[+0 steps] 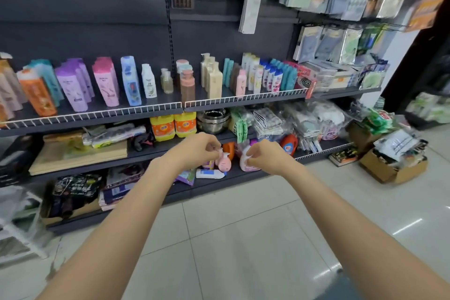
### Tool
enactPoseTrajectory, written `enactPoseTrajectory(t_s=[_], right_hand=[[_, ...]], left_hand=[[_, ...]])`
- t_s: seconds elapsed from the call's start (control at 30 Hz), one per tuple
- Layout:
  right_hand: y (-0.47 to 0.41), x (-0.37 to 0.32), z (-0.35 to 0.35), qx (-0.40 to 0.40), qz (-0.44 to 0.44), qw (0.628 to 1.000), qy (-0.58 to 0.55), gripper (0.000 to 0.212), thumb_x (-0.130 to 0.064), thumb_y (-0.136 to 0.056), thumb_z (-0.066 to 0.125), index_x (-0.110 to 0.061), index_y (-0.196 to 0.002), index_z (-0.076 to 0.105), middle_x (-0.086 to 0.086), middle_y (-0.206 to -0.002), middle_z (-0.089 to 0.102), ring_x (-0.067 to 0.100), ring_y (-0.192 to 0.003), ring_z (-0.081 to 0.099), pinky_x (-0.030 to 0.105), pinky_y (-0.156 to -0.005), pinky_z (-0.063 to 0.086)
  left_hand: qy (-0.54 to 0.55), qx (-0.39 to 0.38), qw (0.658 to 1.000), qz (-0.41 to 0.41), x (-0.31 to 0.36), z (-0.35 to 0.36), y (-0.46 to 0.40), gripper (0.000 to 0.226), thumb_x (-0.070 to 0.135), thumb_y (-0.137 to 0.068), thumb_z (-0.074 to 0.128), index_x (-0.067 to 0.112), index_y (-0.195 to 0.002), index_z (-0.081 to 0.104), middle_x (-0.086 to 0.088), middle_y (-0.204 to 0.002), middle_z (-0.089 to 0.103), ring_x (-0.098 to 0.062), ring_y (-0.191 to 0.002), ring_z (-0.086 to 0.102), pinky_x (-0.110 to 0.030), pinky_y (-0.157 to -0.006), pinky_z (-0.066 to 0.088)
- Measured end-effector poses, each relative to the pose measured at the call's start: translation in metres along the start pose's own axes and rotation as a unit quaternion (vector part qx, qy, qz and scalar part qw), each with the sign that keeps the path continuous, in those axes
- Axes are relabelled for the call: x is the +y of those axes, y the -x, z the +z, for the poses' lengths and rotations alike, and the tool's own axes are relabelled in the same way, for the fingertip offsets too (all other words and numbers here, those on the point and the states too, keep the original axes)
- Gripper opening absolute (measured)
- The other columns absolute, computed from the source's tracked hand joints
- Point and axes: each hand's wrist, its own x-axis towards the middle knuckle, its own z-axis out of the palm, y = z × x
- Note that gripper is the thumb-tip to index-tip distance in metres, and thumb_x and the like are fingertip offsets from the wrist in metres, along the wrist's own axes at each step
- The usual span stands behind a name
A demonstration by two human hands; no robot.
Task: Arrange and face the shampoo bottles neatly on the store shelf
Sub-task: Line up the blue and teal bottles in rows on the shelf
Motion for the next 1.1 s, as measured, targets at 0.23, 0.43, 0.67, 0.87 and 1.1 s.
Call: enactPoseTrajectory(t_s=[0.23, 0.43, 0.67, 0.87, 1.1], right_hand=[[-0.116, 0.051, -0.047, 0.015, 0.001, 1.000, -0.014, 0.028, -0.022, -0.086, 0.064, -0.001, -0.104, 0.068, 0.016, -0.103, 0.069, 0.029, -0.096, 0.062, 0.036, -0.079, 0.050], [-0.207, 0.078, -0.081, 0.025, 0.021, 0.999, -0.016, 0.027, -0.021, -0.087, 0.062, 0.001, -0.102, 0.068, 0.019, -0.103, 0.069, 0.032, -0.098, 0.063, 0.035, -0.080, 0.049], [-0.327, 0.104, -0.112, 0.070, 0.041, 0.996, -0.035, 0.027, -0.021, -0.087, 0.064, 0.001, -0.102, 0.069, 0.017, -0.106, 0.070, 0.030, -0.100, 0.063, 0.039, -0.089, 0.051], [-0.423, 0.126, -0.144, 0.112, 0.078, 0.989, -0.052, 0.022, -0.021, -0.088, 0.064, -0.003, -0.098, 0.070, 0.014, -0.100, 0.071, 0.025, -0.091, 0.066, 0.036, -0.084, 0.053], [-0.500, 0.171, -0.173, 0.129, 0.108, 0.985, -0.026, 0.019, -0.017, -0.087, 0.061, -0.007, -0.098, 0.073, 0.008, -0.091, 0.071, 0.019, -0.079, 0.063, 0.027, -0.070, 0.048]], left_hand=[[-0.028, -0.011, 0.999, 0.015, 0.000, -0.018, -0.135, 0.035, 0.032, -0.090, 0.059, 0.017, -0.121, 0.059, -0.002, -0.111, 0.065, -0.016, -0.097, 0.059, -0.027, -0.082, 0.046], [-0.019, 0.012, 0.999, 0.049, -0.003, -0.038, -0.239, 0.031, 0.029, -0.091, 0.058, 0.015, -0.118, 0.060, -0.003, -0.111, 0.062, -0.012, -0.091, 0.052, -0.024, -0.082, 0.041], [-0.012, 0.011, 0.997, 0.079, -0.025, -0.051, -0.383, 0.041, 0.028, -0.089, 0.060, 0.015, -0.127, 0.054, -0.005, -0.122, 0.060, -0.020, -0.109, 0.055, -0.027, -0.090, 0.042], [0.000, -0.003, 0.993, 0.120, -0.028, -0.076, -0.503, 0.039, 0.025, -0.090, 0.060, 0.014, -0.127, 0.054, -0.005, -0.122, 0.058, -0.018, -0.105, 0.056, -0.026, -0.087, 0.043], [-0.001, -0.034, 0.989, 0.144, -0.018, -0.069, -0.610, 0.038, 0.029, -0.089, 0.060, 0.015, -0.125, 0.056, -0.004, -0.120, 0.060, -0.017, -0.103, 0.056, -0.033, -0.095, 0.045]])
